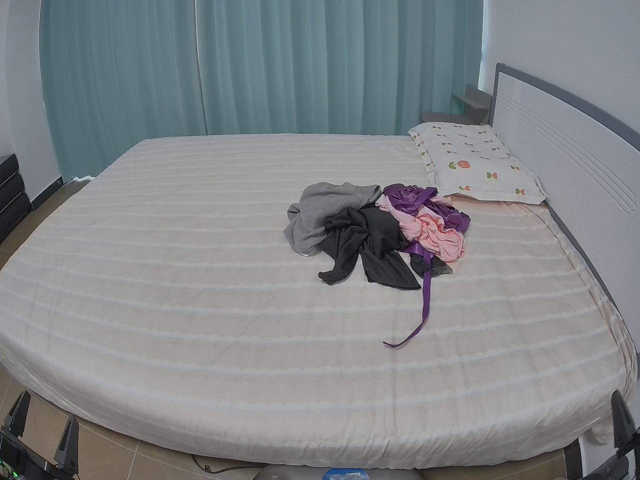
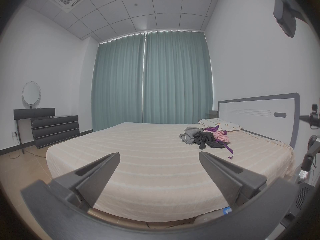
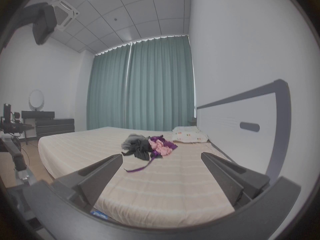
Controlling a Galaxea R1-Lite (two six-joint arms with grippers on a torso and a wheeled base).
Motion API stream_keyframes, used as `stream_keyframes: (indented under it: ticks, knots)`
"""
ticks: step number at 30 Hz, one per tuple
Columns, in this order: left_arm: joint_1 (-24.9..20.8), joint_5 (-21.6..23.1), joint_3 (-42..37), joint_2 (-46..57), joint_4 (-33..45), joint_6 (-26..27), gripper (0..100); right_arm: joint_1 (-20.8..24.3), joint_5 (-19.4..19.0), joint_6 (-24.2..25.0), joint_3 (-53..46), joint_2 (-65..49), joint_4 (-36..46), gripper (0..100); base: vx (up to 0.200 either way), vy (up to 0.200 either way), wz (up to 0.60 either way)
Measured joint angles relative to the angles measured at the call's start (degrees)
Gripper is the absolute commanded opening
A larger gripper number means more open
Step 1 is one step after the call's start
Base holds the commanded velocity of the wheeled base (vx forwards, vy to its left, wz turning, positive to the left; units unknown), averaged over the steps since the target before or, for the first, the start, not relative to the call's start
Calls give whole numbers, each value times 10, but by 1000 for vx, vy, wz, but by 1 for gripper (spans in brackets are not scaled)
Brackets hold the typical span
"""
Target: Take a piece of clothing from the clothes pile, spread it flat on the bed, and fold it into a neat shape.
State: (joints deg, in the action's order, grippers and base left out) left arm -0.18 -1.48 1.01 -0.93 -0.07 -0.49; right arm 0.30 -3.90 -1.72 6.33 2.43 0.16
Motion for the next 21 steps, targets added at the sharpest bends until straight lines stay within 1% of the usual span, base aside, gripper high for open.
stream_keyframes:
  ticks: [4, 10, 14, 21]
  knots:
    - [0, 0, 0, 0, 0, 0, 100, 3, -21, 0, 54, 51, 3, 100, 0, 0, 0]
    - [0, 0, 0, 0, 0, 0, 100, 15, -41, 14, 83, 170, -5, 100, 0, 0, 0]
    - [0, 0, 0, 0, 0, 0, 100, 32, -51, 31, 93, 275, -39, 100, 0, 0, 0]
    - [0, 0, 0, 0, 0, 0, 100, 60, -57, 68, 120, 474, -134, 100, 0, 0, 0]
